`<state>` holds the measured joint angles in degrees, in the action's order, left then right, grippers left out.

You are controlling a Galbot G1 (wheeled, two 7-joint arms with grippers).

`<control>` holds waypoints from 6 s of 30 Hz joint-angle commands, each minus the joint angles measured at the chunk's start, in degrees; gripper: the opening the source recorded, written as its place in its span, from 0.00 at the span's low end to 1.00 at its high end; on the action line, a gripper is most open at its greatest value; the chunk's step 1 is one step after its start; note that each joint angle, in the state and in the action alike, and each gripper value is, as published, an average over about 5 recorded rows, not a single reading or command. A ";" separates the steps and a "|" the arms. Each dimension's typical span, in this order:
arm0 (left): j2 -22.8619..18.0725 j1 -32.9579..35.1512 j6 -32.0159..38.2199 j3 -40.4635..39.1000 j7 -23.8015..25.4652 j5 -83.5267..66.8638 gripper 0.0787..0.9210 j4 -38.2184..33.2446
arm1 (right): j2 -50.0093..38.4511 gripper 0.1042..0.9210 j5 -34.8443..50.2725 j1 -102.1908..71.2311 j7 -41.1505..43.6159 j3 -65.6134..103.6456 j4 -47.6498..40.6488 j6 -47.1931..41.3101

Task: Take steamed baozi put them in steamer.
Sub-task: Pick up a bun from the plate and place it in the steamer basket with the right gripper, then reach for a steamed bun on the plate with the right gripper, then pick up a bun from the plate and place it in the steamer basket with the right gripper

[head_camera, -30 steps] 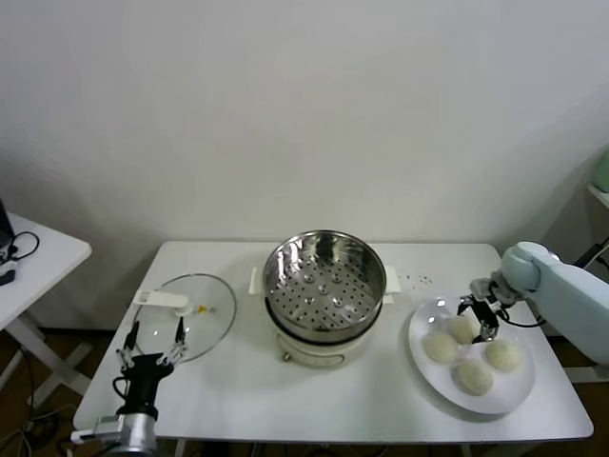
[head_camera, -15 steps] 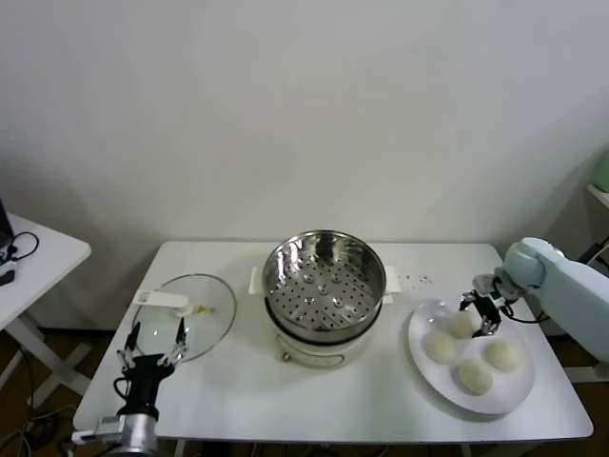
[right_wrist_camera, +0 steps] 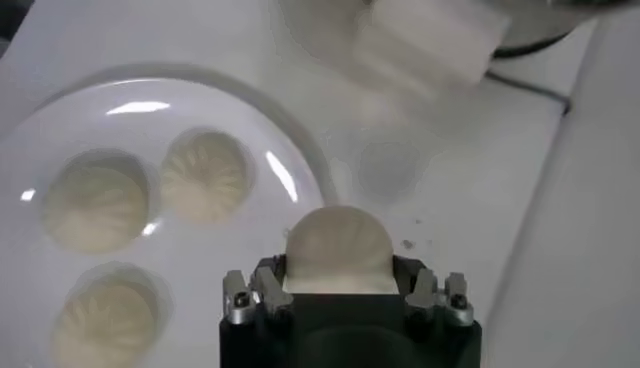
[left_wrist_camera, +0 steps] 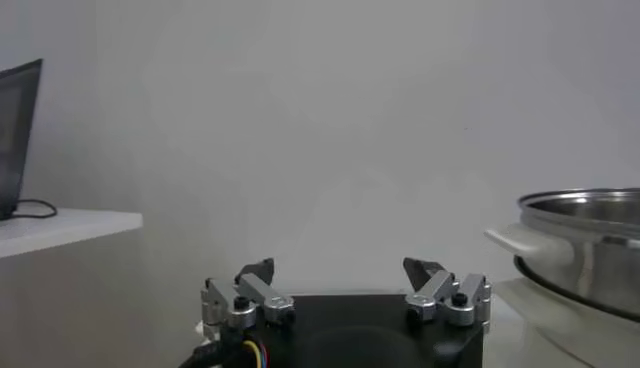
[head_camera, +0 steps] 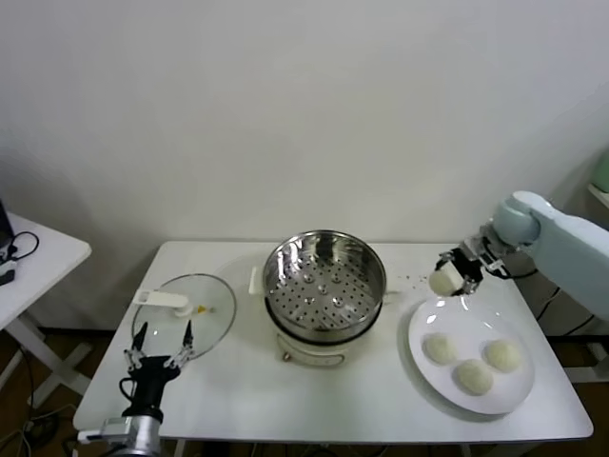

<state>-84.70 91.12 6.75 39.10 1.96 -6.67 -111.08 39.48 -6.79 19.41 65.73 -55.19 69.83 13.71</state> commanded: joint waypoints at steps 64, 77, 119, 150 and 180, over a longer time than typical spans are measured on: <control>1.25 2.38 0.34 -6.80 2.62 4.17 0.88 1.67 | 31.82 0.74 -37.34 -5.75 -1.31 1.15 -2.97 18.22; 0.60 2.05 0.27 -7.18 2.40 5.03 0.88 1.31 | 29.09 0.88 -35.05 -2.11 -0.78 0.98 0.83 19.72; 0.83 1.87 1.48 -8.35 0.97 4.29 0.88 2.30 | -16.09 0.88 21.01 -10.83 -7.01 -4.60 10.53 -22.19; 0.70 1.85 1.91 -8.45 0.87 4.13 0.88 3.50 | -6.43 0.88 14.62 -19.18 -9.79 -2.20 2.58 -22.61; 1.09 1.62 1.62 -8.22 0.85 4.24 0.88 3.77 | -4.63 0.77 14.51 -19.20 -7.73 -1.99 0.89 -22.94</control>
<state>-83.55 92.69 8.34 30.90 2.83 -2.49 -107.34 34.67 7.76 0.31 57.81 -57.25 70.95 -9.23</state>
